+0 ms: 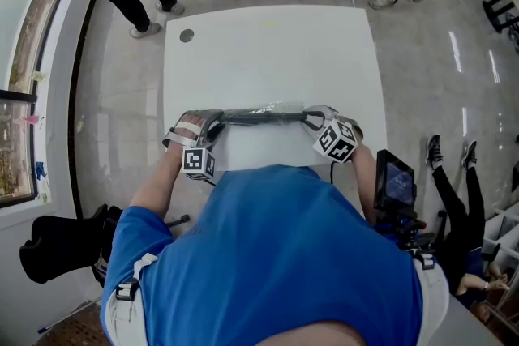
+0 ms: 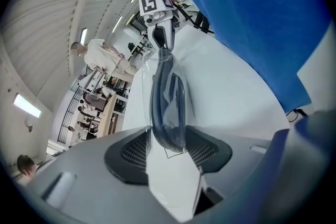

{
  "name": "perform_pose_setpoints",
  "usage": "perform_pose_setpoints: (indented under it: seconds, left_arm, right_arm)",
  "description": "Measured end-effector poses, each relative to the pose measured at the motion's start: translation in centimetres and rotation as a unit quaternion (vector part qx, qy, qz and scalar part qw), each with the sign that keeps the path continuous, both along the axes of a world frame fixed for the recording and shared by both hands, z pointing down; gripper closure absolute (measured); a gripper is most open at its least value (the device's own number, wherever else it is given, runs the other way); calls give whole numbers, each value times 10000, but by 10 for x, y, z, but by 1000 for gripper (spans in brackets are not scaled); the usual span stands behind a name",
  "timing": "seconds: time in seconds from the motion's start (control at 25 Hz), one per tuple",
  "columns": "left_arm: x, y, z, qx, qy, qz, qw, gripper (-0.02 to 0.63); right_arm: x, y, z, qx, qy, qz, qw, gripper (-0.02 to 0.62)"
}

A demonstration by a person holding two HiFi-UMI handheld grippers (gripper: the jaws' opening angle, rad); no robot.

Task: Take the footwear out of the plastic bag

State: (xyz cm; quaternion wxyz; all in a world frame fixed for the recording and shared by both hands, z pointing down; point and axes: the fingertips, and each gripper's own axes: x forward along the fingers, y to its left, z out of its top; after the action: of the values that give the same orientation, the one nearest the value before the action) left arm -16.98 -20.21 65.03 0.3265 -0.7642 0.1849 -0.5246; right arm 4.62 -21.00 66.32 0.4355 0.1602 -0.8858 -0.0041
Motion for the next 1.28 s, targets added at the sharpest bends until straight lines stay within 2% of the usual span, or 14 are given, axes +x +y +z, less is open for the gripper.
perform_pose_setpoints:
  seconds: [0.2, 0.48, 0.68, 0.8, 0.92, 1.28]
  left_arm:
    - [4, -6, 0, -120, 94, -74, 9999, 410]
    - [6, -11, -2, -156, 55, -112, 9998, 422]
    - [12, -10, -5, -93, 28, -67, 9999, 425]
    - [18, -11, -6, -88, 32, -51, 9999, 426]
    - [18, -11, -5, -119, 25, 10, 9999, 428]
    - [2, -25, -5, -164, 79, -96, 9998, 496]
  right_arm:
    - [7, -1, 3, 40, 153, 37, 9999, 500]
    - [-11, 3, -12, 360, 389, -438, 9976, 448]
    - [-36, 12, -11, 429, 660, -857, 9932, 446]
    - [-37, 14, 0, 373, 970, -967, 9899, 465]
    - [-30, 12, 3, 320, 1034, -916, 9899, 497]
    - [26, -1, 7, 46, 1303, -350, 9908, 505]
